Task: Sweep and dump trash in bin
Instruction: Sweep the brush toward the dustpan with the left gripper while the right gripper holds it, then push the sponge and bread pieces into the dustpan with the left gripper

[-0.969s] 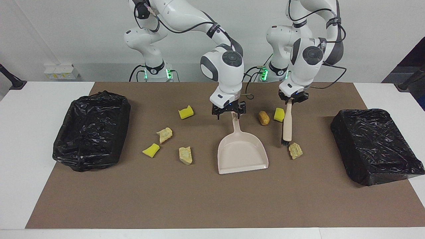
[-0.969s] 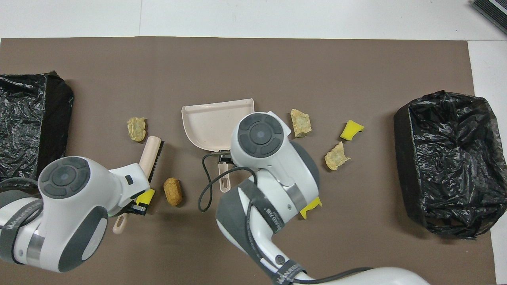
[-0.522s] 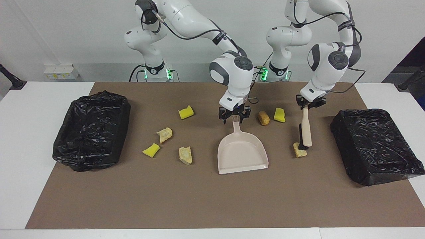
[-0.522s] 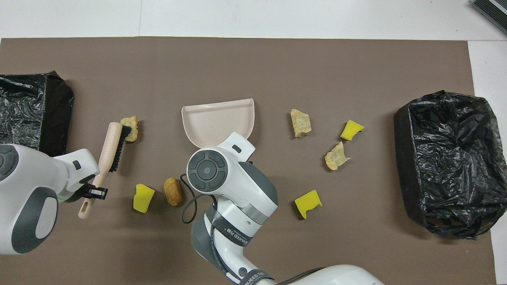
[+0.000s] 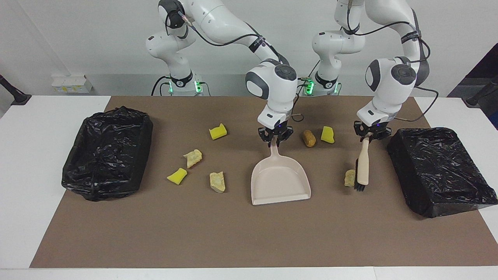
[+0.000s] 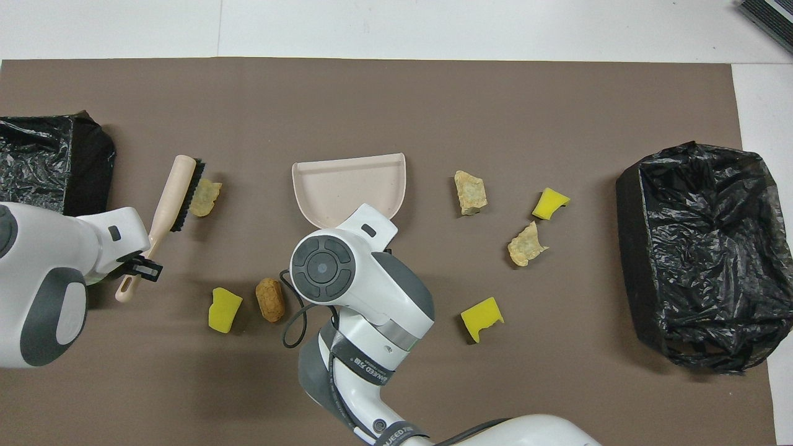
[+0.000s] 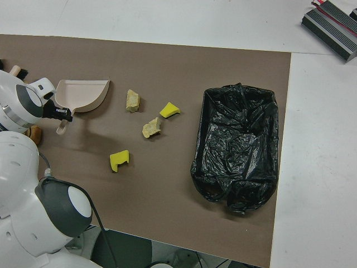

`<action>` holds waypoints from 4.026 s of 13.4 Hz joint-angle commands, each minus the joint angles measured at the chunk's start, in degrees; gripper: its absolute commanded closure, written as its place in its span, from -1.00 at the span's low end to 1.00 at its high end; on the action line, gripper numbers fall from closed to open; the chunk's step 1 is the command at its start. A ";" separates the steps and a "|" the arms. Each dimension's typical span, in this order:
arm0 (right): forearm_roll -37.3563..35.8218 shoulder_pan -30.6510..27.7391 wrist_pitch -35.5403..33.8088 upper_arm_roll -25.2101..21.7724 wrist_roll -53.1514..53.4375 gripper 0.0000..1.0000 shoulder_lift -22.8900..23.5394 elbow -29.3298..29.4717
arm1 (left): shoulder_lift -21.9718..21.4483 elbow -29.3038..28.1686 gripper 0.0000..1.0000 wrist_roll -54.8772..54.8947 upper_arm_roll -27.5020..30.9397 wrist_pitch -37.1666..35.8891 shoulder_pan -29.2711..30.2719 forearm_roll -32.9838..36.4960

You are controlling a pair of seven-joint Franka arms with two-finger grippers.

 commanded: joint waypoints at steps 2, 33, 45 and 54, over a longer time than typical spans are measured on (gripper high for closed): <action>0.03 -1.98 -1.42 0.35 -9.24 1.00 -3.06 -0.13 | 6.75 5.74 1.00 5.87 -0.72 -0.12 0.82 3.84; 1.18 -5.33 -4.24 0.35 -83.62 1.00 -14.32 -17.36 | -11.64 -17.55 1.00 -49.58 -1.25 -16.14 -12.19 -9.78; 1.35 -5.59 -4.85 0.35 -83.35 1.00 -14.23 -17.62 | -5.47 -9.90 1.00 -46.77 -1.43 -9.44 -29.92 -18.13; 1.35 -5.85 -6.97 0.35 -83.79 1.00 -14.41 -17.53 | -6.43 0.74 1.00 -50.54 -0.81 -23.76 -35.13 -18.67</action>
